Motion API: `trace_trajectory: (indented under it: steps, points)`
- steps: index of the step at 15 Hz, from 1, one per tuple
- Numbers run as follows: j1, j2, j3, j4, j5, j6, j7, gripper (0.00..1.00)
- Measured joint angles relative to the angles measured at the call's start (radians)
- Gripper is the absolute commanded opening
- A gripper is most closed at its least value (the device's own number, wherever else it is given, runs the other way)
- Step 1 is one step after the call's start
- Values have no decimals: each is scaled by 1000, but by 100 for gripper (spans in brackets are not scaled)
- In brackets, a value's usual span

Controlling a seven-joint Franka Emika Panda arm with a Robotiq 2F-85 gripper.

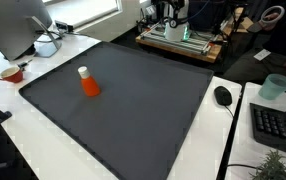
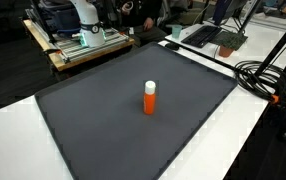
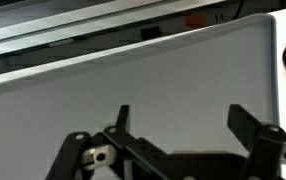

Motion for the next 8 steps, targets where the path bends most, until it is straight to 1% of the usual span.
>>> trace_trajectory:
  steps: [4,6,8]
  points:
    - [0,1,6,0,-3,10,-1,100]
    - [1,11,32,-6,-9,76,1,100]
    - [-1,34,74,-22,-35,184,34,100]
